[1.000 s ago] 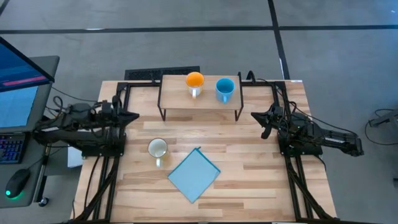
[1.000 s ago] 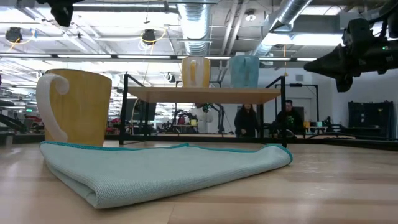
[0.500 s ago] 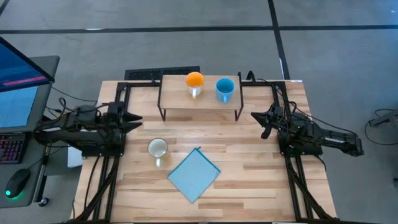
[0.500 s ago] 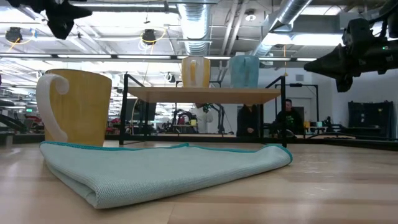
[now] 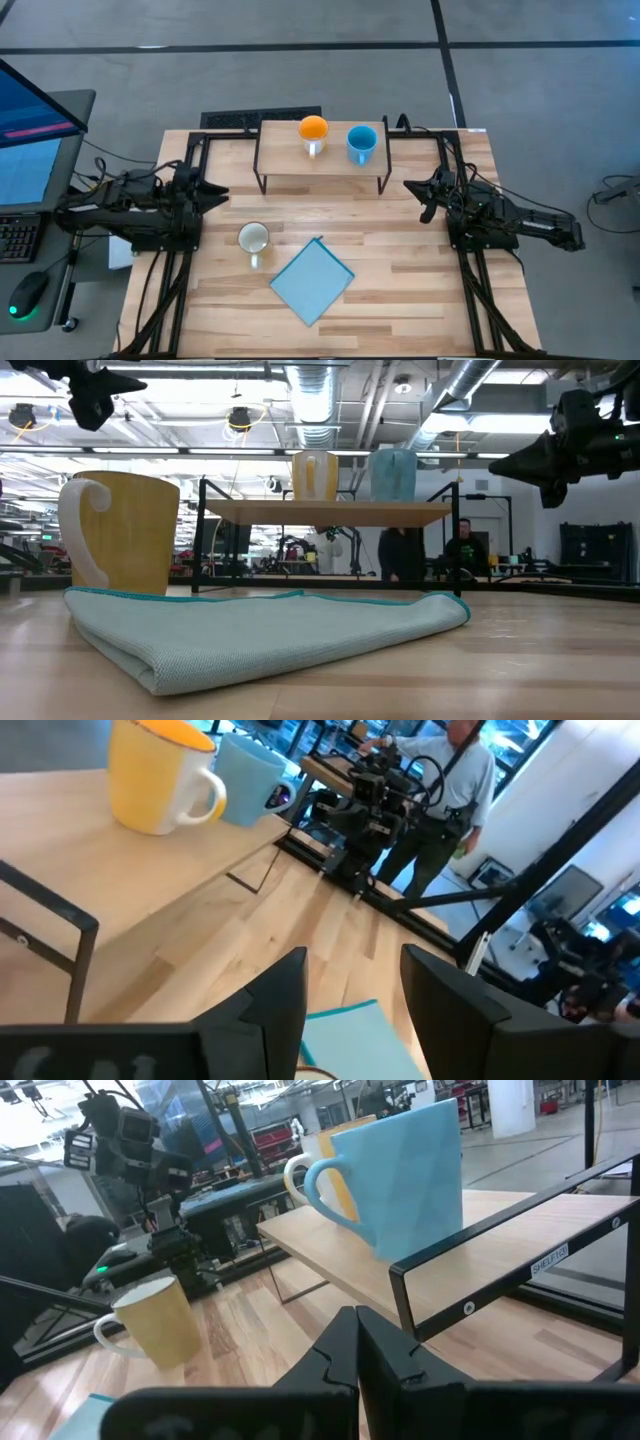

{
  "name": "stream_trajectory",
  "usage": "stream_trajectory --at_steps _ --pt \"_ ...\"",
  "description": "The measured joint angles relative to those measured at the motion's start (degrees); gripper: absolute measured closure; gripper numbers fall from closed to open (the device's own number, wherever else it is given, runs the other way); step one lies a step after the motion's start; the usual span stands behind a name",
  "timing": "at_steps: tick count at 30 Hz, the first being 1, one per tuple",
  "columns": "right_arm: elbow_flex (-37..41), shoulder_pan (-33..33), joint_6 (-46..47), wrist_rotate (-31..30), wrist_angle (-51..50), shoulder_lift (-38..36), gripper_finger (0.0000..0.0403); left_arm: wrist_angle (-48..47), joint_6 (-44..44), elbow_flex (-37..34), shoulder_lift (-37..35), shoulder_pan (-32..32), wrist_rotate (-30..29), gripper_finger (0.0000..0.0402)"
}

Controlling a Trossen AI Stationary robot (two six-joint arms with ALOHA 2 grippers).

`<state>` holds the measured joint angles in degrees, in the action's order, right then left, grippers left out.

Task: Stack small to large cups/mugs on shelf
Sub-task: Put the light yellow mug on the shelf

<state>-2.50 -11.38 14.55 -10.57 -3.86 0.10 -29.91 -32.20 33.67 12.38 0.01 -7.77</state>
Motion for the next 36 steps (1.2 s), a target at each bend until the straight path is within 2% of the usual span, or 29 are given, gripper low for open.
stream_trajectory --at_steps 3,6,12,21,27,36 --pt "0.0 0.0 0.0 0.0 0.0 0.0 0.0381 0.0 2.3 0.0 0.5 0.0 0.7 0.0248" --pt "0.0 0.0 0.0 0.0 0.0 0.0 0.0381 0.1 6.4 0.0 3.3 0.0 3.9 0.0248" --pt "0.0 0.0 0.0 0.0 0.0 0.0 0.0381 -0.9 16.0 0.6 14.7 0.0 7.5 0.0248" --pt "0.0 0.0 0.0 0.0 0.0 0.0 0.0381 -16.6 19.2 10.8 30.7 0.0 7.1 0.0248" --pt "0.0 0.0 0.0 0.0 0.0 0.0 0.0381 -20.6 23.8 15.8 38.1 0.0 7.0 0.0248" --pt "0.0 0.0 0.0 0.0 0.0 0.0 0.0381 -25.1 28.6 17.6 47.2 0.0 7.0 0.0249"
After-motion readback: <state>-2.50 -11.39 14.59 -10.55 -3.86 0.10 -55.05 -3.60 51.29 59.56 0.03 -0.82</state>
